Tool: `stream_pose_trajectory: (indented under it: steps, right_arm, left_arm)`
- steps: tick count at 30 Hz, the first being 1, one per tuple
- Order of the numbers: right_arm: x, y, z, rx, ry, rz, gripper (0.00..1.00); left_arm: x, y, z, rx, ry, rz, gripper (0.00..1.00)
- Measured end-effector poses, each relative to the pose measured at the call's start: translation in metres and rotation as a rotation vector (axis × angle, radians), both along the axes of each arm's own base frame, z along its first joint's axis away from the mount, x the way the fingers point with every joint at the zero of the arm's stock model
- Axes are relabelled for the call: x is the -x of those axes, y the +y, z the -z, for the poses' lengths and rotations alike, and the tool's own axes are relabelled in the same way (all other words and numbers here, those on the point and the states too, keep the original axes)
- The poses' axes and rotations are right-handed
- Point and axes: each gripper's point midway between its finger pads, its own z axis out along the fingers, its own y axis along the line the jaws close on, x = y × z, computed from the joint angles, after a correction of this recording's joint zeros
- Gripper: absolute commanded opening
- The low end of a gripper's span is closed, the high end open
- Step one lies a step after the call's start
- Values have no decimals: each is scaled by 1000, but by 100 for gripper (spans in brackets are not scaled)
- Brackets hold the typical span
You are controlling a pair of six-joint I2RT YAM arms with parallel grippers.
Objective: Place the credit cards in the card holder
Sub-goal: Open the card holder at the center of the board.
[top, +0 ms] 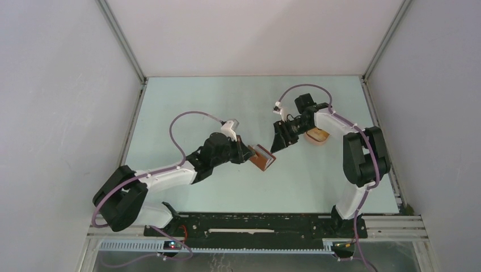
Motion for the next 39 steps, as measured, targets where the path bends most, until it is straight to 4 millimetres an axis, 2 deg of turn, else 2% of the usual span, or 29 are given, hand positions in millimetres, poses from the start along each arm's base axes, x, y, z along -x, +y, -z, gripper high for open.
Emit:
stream_pose_trajectory:
  steps: [3, 7, 13, 17, 21, 25, 30, 35, 39]
  right_arm:
    - [-4, -4, 5, 33, -16, 13, 65]
    - [-6, -6, 8, 56, -35, 20, 64]
    - [-1, 0, -1, 19, -51, 2, 59]
    - [-1, 5, 1, 2, -32, 0, 54]
    - [-2, 6, 10, 8, 0, 12, 46]
    - [-5, 6, 19, 29, 22, 31, 33]
    - [-8, 5, 38, 75, 59, 61, 21]
    - [-7, 8, 48, 102, 77, 65, 18]
    - [1, 19, 53, 111, 84, 34, 16]
  left_arm:
    - [0, 0, 0, 5, -1, 1, 0]
    - [4, 4, 9, -1, 11, -4, 0]
    - [14, 20, 27, -21, 42, -20, 0]
    - [24, 32, 40, -33, 71, -35, 0]
    - [35, 43, 58, -52, 119, -55, 0]
    - [45, 55, 78, -84, 180, -85, 0]
    - [51, 63, 90, -97, 224, -118, 2]
    - [52, 66, 96, -108, 247, -141, 3]
    - [53, 67, 102, -119, 265, -148, 3]
